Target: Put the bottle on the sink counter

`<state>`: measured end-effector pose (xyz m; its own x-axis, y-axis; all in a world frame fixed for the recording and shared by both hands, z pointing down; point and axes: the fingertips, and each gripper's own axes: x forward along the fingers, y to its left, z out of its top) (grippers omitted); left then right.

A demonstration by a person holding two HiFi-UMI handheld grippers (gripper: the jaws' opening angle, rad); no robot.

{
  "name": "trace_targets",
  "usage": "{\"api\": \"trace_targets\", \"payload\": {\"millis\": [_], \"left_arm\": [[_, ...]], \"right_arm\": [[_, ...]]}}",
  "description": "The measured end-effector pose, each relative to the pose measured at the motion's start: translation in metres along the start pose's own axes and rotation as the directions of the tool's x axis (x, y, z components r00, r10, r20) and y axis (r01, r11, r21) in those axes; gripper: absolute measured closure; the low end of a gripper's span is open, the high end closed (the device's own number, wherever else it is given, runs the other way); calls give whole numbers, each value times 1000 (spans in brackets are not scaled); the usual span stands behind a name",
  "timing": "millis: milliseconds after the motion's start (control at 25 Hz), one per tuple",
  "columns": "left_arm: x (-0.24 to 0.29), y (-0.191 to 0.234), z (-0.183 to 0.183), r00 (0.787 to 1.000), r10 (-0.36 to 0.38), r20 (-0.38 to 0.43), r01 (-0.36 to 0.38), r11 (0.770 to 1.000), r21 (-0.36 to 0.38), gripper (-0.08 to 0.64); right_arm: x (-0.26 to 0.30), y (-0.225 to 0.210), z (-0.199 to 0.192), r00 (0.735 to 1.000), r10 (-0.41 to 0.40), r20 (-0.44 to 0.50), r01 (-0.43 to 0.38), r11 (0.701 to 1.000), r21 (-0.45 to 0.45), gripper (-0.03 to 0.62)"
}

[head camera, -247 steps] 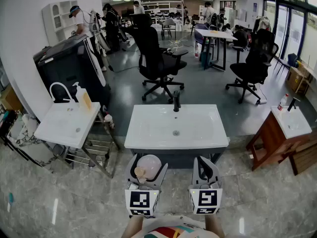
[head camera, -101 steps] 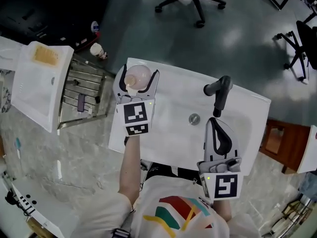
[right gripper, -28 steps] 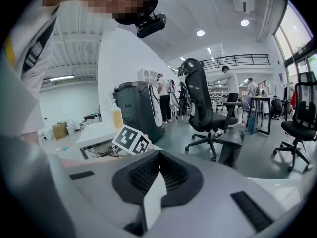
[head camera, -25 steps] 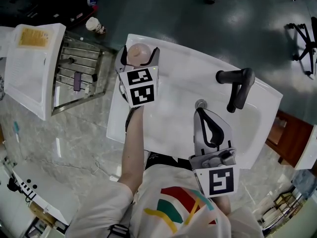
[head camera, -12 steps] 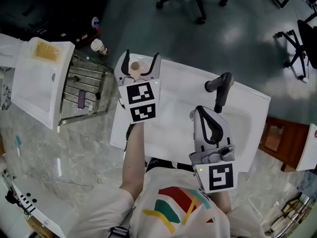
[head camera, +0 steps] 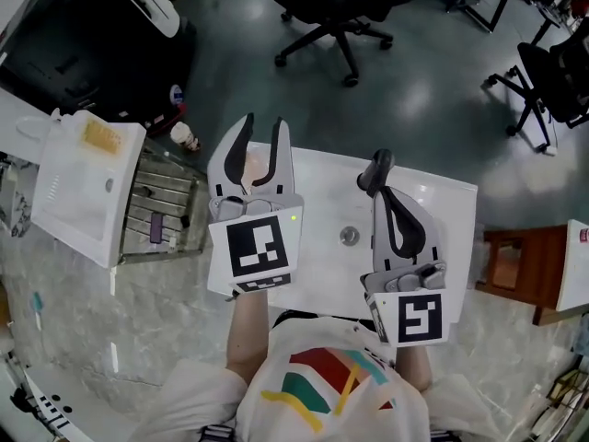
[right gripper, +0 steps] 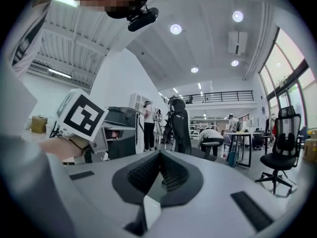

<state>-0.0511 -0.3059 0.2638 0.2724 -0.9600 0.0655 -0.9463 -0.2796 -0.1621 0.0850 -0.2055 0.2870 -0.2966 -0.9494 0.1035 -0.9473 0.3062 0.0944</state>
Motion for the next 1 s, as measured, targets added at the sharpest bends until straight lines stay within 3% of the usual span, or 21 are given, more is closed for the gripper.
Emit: {"api": "trace_targets", "payload": {"millis": [80, 160, 360, 680, 760, 1000], "left_arm": [[-11, -5, 18, 999, 22, 35, -23, 999, 29, 512], [-21, -11, 36, 997, 25, 77, -27, 999, 21, 538], [-39, -43, 58, 987, -61, 151, 63, 998, -7, 541], [-70, -121, 50, 958, -240, 154, 239, 971, 25, 541], [-71, -129, 46, 954, -266, 140, 259, 964, 60, 541], [-69, -136, 52, 948, -279, 150, 273, 960, 59, 541]], "right_arm": [[-6, -7, 9, 1000, -19, 24, 19, 1000, -7, 580], [-13, -12, 17, 998, -35, 46, 36, 999, -11, 580], [-28, -24, 27, 993, -94, 72, 96, 995, -28, 580], [-47, -46, 34, 981, -148, 122, 150, 989, -7, 580], [-50, -47, 32, 981, -150, 121, 151, 989, 1, 580], [-53, -49, 30, 981, -156, 111, 159, 987, -13, 580]]}}
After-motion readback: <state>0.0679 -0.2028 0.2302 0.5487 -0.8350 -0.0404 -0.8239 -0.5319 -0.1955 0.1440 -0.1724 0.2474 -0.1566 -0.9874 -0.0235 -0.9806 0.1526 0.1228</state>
